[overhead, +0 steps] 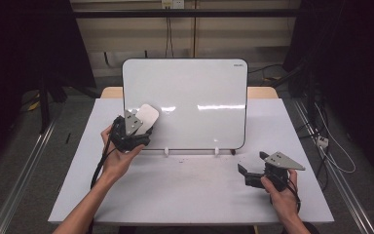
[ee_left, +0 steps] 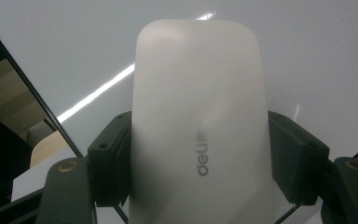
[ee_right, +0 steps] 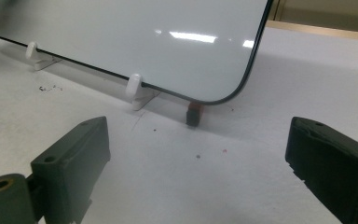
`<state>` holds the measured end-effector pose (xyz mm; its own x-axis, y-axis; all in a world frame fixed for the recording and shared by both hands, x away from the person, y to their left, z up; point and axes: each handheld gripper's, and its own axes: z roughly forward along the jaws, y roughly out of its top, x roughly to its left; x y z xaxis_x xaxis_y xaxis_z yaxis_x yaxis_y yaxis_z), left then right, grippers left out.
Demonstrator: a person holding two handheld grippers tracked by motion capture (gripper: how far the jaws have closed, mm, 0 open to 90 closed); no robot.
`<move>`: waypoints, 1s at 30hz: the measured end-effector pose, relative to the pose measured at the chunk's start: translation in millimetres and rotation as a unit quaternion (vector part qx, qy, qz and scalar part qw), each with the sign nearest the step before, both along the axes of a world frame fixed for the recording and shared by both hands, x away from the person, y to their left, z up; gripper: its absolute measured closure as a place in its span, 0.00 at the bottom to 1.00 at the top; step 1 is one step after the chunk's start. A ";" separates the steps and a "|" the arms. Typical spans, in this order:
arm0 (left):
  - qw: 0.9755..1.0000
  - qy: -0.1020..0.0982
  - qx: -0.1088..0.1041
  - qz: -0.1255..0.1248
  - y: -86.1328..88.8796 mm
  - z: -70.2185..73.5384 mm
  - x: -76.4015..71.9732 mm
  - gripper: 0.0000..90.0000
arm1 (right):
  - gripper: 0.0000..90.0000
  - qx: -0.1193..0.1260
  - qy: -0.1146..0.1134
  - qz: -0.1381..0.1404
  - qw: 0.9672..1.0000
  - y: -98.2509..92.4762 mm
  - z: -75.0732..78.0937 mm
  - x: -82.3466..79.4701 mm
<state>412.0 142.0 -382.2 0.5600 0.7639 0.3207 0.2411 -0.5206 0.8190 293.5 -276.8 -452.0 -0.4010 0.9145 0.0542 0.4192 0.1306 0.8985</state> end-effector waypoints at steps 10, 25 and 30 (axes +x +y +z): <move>0.999 -0.011 0.040 0.008 -2.3 -17.8 6.4 0.35 | 0.07 0.000 0.000 -0.001 1.000 -0.7 0.1 0.3; 0.999 -0.005 0.037 0.008 -4.3 -19.8 5.6 0.27 | 0.07 0.000 0.001 0.000 1.000 0.3 0.2 0.2; 1.000 0.010 0.016 0.000 -3.6 -18.1 4.6 0.16 | 0.07 0.000 0.001 0.000 1.000 0.3 -0.3 1.3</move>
